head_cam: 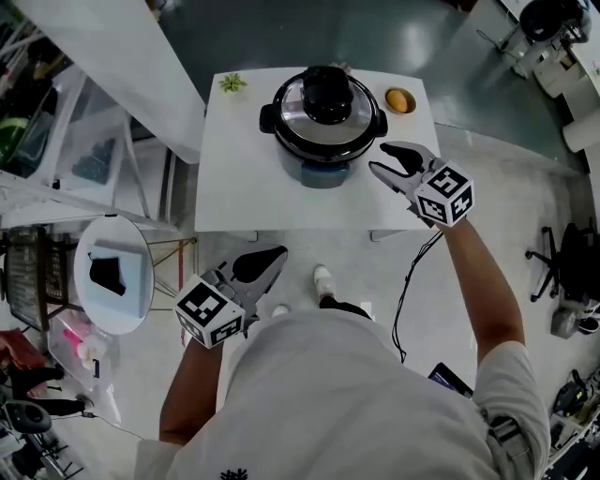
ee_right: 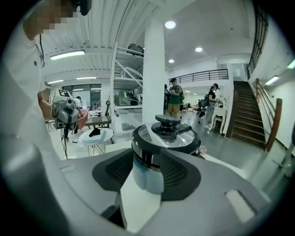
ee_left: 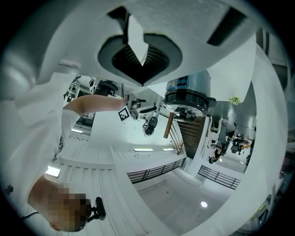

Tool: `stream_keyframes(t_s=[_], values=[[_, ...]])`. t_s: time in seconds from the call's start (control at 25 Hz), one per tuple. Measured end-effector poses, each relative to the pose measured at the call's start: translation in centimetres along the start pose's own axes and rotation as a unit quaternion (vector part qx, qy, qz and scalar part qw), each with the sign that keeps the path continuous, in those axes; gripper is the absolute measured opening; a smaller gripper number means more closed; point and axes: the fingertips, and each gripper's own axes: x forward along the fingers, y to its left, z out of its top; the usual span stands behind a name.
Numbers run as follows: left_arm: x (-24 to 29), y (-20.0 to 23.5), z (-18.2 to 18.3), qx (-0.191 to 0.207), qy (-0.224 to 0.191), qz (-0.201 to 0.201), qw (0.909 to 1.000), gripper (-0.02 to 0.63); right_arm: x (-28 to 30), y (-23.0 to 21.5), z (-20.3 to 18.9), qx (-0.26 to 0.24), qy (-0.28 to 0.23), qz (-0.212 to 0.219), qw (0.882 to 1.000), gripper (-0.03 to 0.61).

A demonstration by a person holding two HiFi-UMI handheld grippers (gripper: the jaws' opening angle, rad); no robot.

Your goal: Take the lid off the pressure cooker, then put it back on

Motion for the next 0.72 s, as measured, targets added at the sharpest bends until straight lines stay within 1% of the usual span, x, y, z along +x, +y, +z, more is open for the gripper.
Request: stream_keyframes(t_s=[0.16, 0.4, 0.52, 0.72], values=[[-1.2, -0.9, -0.2, 0.008, 0.000, -0.019, 0.9998, 0.006, -1.7, 4.1, -1.9, 0.039, -0.016, -0.038, 0.998, 0.149], [-3.4, -1.8, -1.0, 0.018, 0.005, -0.037, 0.9991, 0.006, -3.7, 11.5, -3.8, 0.078, -0.035, -0.073, 0.994, 0.092], [-4.6, -2.4, -1.5, 0.021, 0.006, -0.045, 0.9988, 0.006, -4.0, 15.6, -4.7, 0.090, -0.035, -0.082, 0.992, 0.040], [-7.0, -4.0, -2.9, 0.017, 0.008, -0.062, 0.9979, 0.006, -4.0, 22.7, -6.1, 0.103, -0.024, -0.078, 0.991, 0.009]])
